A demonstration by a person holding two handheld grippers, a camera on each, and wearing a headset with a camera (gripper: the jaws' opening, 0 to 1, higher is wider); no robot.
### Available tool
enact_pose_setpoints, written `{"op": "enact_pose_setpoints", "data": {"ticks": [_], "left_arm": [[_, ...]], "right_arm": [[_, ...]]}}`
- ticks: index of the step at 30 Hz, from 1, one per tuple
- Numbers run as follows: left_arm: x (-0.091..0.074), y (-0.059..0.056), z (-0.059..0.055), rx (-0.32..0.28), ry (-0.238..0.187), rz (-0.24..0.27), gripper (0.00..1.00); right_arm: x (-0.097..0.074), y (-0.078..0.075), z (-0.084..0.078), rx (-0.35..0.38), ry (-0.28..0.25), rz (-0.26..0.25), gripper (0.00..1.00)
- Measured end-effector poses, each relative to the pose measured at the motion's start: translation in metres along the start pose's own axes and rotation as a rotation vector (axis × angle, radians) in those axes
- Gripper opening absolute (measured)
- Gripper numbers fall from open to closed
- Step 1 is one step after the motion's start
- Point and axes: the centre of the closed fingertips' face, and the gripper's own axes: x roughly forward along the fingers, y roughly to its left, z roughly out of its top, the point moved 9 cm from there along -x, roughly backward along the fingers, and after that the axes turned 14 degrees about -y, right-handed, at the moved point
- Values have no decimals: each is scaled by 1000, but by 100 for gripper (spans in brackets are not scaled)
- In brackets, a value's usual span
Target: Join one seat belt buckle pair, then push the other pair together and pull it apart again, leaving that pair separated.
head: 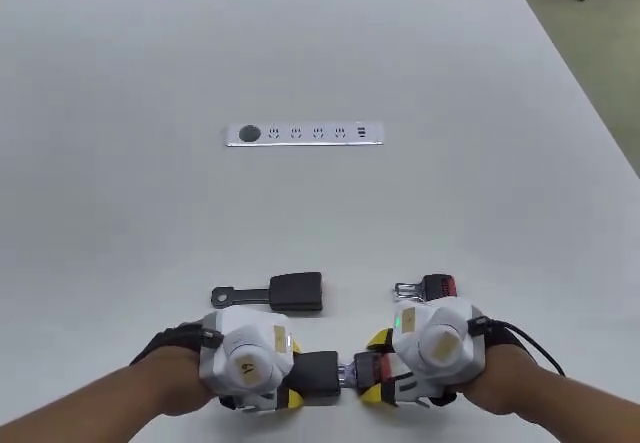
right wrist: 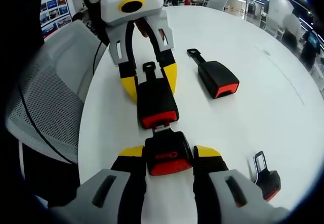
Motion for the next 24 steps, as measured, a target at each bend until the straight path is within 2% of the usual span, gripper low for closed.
{"op": "enact_pose_setpoints", "data": {"ticks": [1,11,12,14,24], "left_arm": [[0,0,-1,2,2,-3,33],[0,1,1,12,9,-18,33],[-1,0,1,8,10,-34,33],[-3,1,1,14,8,-31,33],[-6,4,2,22,5,-38,33]], "right_arm": [[3,2,1,12,-17,-2,33],[11,5,6,-1,-20,2,33],[11,3,7,-17,-21,-17,33],[10,4,5,-4,-21,3,33],[13,5,3,-8,-27,3,33]]}}
